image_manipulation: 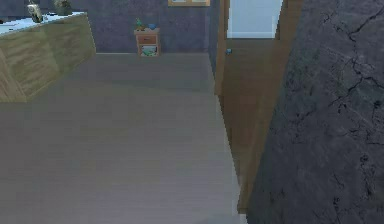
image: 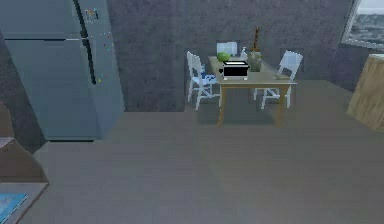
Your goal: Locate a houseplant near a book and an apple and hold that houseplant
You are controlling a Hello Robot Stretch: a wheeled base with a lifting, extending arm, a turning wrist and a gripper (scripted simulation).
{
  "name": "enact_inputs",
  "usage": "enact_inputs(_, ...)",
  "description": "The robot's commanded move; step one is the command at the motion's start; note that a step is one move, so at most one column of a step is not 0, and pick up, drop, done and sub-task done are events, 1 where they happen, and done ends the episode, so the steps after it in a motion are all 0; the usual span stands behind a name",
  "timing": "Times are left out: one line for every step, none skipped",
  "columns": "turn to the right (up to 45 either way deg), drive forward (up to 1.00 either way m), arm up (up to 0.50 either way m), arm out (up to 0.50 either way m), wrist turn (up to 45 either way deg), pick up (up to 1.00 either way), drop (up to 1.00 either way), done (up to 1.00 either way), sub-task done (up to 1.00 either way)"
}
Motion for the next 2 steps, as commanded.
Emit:
enact_inputs(0.0,0.1,0.0,0.0,0.0,0.0,0.0,0.0,0.0)
enact_inputs(-45.0,0.0,0.0,0.0,0.0,0.0,0.0,0.0,0.0)
